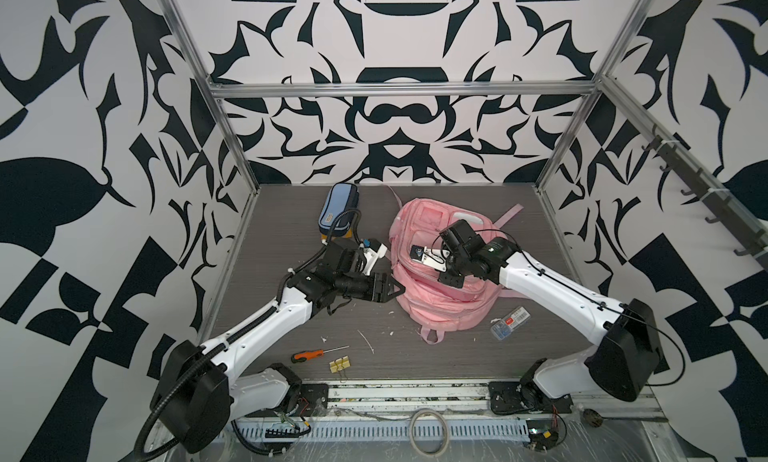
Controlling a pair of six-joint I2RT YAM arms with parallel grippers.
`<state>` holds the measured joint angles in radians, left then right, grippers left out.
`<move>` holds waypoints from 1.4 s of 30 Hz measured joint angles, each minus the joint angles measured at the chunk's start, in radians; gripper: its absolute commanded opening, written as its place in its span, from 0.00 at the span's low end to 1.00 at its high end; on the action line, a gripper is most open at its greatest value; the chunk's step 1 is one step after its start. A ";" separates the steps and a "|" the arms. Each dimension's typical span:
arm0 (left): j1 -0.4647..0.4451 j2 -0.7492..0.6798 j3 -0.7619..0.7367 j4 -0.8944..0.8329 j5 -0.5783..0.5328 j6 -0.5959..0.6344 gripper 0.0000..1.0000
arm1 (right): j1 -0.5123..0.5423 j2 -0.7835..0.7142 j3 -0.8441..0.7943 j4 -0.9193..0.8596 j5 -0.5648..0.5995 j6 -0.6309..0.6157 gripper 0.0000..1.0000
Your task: Pack the student bag
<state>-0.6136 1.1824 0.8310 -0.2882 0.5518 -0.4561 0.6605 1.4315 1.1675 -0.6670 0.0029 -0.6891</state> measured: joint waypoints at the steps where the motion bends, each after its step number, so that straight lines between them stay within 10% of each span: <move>1: 0.007 0.000 0.023 -0.033 -0.009 0.031 0.60 | 0.000 -0.002 0.000 -0.008 -0.010 -0.009 0.00; 27: 0.023 0.259 0.157 -0.154 -0.099 0.397 0.54 | 0.000 -0.039 0.048 -0.121 -0.104 -0.090 0.00; 42: -0.011 0.384 0.224 -0.132 -0.053 0.424 0.12 | 0.000 -0.040 0.055 -0.123 -0.104 -0.093 0.00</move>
<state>-0.6243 1.5661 1.0546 -0.4206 0.4984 -0.0322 0.6605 1.3918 1.2224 -0.7898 -0.1009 -0.7818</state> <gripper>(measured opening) 0.183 0.065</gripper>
